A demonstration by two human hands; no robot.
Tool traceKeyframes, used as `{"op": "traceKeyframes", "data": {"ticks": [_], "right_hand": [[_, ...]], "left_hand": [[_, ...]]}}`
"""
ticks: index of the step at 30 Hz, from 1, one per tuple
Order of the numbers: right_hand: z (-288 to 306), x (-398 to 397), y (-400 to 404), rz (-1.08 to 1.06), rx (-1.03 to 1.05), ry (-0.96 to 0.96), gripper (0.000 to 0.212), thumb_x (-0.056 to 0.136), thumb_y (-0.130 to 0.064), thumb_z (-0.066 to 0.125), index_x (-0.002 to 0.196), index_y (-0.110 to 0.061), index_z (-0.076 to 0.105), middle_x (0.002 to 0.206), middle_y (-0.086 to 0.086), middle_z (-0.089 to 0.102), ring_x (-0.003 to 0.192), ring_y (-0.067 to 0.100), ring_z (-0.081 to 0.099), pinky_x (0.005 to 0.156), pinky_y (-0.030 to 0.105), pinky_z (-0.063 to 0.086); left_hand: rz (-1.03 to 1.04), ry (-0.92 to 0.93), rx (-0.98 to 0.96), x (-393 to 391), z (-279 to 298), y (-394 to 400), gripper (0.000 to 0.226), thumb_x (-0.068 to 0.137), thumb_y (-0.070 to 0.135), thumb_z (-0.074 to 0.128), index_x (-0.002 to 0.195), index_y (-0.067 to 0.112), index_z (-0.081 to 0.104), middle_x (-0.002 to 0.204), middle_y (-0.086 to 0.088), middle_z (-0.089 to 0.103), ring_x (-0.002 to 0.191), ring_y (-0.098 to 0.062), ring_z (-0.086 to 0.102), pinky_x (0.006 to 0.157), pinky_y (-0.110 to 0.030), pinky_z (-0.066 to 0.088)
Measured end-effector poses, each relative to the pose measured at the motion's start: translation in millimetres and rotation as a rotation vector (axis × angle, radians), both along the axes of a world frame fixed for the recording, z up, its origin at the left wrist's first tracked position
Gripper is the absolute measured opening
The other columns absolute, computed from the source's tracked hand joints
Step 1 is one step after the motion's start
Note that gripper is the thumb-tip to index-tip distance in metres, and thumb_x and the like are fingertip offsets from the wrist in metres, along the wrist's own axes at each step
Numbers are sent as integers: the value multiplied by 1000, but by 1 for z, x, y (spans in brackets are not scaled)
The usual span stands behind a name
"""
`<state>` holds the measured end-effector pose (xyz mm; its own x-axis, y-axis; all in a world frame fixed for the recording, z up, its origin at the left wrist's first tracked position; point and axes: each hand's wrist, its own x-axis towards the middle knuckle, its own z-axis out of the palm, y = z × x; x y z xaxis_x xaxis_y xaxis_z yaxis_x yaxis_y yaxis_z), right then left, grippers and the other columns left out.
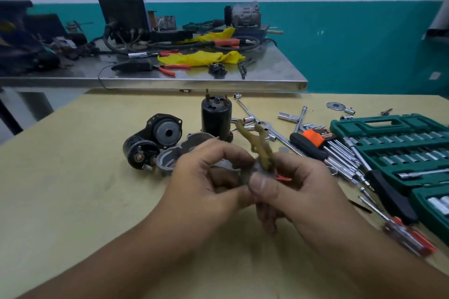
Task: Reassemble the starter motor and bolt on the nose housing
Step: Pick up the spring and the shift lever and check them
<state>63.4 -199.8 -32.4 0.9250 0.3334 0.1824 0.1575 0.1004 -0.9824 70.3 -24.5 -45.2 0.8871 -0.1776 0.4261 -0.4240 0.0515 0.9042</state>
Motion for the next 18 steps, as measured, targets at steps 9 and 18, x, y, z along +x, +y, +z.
{"op": "traceKeyframes", "data": {"ticks": [9, 18], "right_hand": [[10, -1, -3, -256, -5, -7, 26, 67, -31, 78, 74, -10, 65, 61, 27, 52, 45, 21, 46, 41, 22, 38], [0, 10, -9, -306, -90, 126, 28, 76, 12, 76, 92, -5, 60, 70, 21, 58, 48, 26, 53, 47, 31, 47]], "left_hand": [[922, -82, 649, 53, 34, 116, 29, 79, 58, 68, 97, 36, 70, 91, 14, 71, 77, -7, 67, 73, -40, 61], [628, 446, 643, 76, 9, 140, 46, 76, 56, 84, 76, 12, 71, 56, 3, 69, 58, -20, 60, 49, -28, 43]]}}
